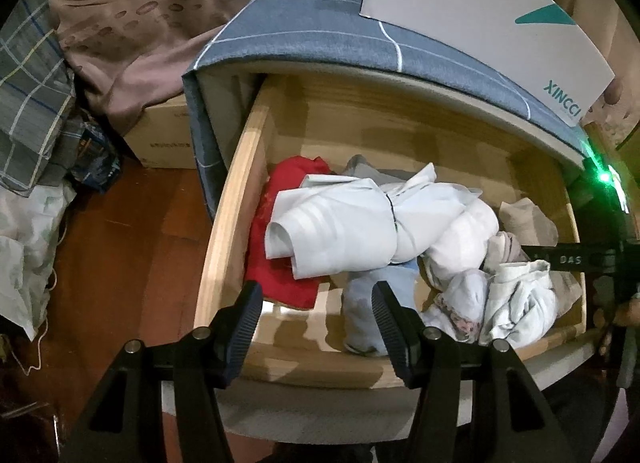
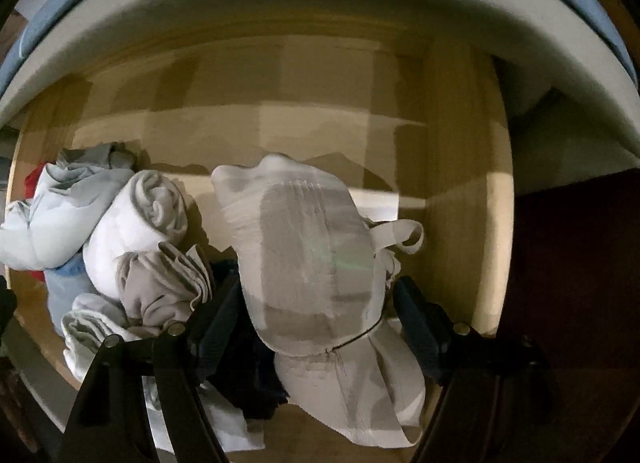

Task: Take underwear out of drawer
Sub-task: 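Grasp white-grey rolled underwear with left tool while right grasps cream ribbed underwear, then lift the white-grey underwear with left tool into the white box, release, then move the empty left tool back over the drawer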

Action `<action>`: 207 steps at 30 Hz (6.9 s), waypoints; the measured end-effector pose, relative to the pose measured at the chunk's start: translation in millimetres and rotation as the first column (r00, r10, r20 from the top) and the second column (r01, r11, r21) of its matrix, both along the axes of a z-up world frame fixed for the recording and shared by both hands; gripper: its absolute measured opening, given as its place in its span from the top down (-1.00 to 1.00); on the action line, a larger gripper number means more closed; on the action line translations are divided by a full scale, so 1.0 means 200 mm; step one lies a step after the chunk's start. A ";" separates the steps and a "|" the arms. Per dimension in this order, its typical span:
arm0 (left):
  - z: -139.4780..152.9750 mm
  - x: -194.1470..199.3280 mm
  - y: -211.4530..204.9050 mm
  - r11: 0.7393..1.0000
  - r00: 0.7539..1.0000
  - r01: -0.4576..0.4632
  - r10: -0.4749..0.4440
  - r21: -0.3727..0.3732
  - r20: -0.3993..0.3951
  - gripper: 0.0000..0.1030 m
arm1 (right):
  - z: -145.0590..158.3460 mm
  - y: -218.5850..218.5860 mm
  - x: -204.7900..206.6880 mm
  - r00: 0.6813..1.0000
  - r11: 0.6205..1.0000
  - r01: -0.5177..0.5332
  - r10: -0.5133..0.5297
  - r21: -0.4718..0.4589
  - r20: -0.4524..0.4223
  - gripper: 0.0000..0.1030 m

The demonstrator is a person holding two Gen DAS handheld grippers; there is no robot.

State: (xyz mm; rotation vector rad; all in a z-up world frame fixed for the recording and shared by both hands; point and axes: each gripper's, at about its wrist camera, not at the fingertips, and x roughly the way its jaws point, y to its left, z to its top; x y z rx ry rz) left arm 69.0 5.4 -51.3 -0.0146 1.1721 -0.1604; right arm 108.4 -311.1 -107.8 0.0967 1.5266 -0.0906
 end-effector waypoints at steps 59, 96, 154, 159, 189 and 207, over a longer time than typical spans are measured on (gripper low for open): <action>-0.18 0.39 -0.42 0.889 0.898 0.432 -0.408 0.152 -0.165 -0.49 | 0.17 0.11 -0.36 0.977 0.990 0.079 -0.101 0.119 0.186 -0.15; 0.05 0.30 -0.09 0.982 0.941 0.084 -0.134 -0.171 -0.310 0.36 | 0.15 -0.01 -0.34 0.973 0.973 0.118 -0.153 0.198 0.170 -0.16; 1.00 1.14 -0.75 0.968 0.939 0.240 -0.214 -0.067 0.270 0.35 | 0.14 0.08 -0.32 0.982 0.991 0.065 -0.085 0.118 0.167 -0.15; 0.81 1.21 -0.77 0.981 0.968 0.193 -0.184 -0.036 0.172 0.35 | 0.14 0.07 -0.32 0.982 0.988 0.071 -0.093 0.135 0.164 -0.15; 0.65 0.99 -0.65 0.986 0.988 0.121 -0.130 0.111 0.081 0.27 | 0.14 0.07 -0.31 0.983 0.989 0.072 -0.093 0.133 0.161 -0.16; 0.86 0.86 -0.64 0.979 0.961 0.137 -0.168 0.148 0.218 0.12 | 0.14 0.08 -0.31 0.983 0.989 0.072 -0.092 0.126 0.160 -0.16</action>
